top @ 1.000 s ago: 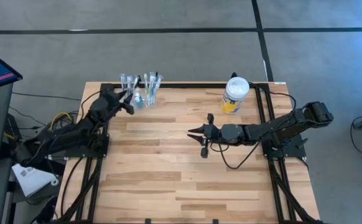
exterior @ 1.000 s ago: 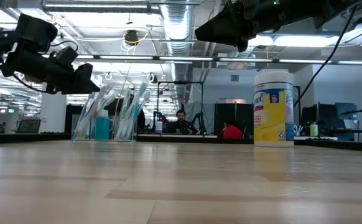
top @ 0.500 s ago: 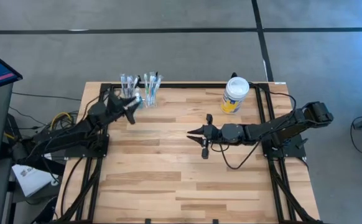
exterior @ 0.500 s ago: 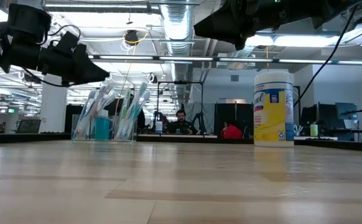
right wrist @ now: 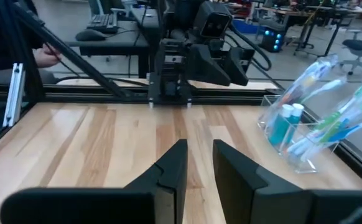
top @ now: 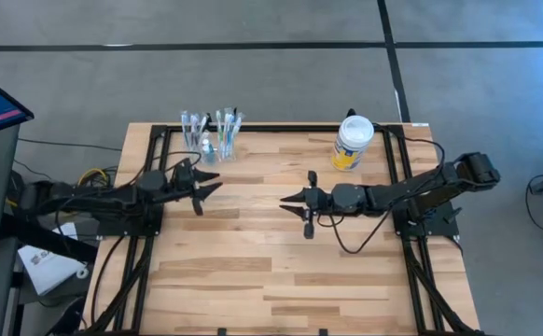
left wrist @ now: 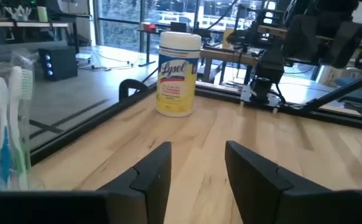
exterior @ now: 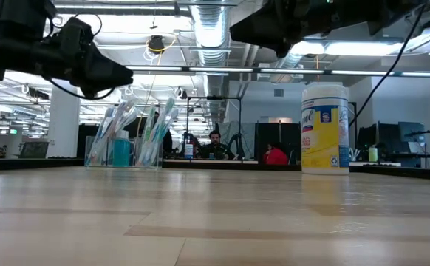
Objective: Pick & Place toothbrushing station
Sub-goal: Return to Home Position
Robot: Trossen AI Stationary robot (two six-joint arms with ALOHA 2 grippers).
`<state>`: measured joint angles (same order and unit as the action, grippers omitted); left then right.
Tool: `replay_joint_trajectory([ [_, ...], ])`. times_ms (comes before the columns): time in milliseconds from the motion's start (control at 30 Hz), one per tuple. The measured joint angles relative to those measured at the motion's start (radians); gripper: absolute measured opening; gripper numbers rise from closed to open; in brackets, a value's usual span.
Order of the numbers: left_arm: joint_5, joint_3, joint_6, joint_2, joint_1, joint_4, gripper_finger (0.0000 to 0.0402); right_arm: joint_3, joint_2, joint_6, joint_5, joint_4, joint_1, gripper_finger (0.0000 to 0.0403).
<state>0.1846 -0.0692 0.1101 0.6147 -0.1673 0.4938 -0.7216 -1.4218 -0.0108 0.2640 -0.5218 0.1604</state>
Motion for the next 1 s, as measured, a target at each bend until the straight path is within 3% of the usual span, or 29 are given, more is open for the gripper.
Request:
replay_joint_trajectory([
  [367, 0.192, 0.0, -0.019, 0.0, 0.21, 0.0, 0.0136, 0.063, 0.159, -0.006, 0.009, 0.03, -0.006, 0.0065],
  [800, 0.122, -0.006, 0.029, 0.0, 0.27, -0.005, 0.0135, 0.255, 0.299, 0.037, 0.039, -0.065, -0.003, 0.0038],
  [1000, 0.122, -0.047, 0.027, -0.007, 0.269, -0.126, 0.0135, 0.318, 0.385, 0.047, 0.04, -0.076, -0.01, 0.0031],
])
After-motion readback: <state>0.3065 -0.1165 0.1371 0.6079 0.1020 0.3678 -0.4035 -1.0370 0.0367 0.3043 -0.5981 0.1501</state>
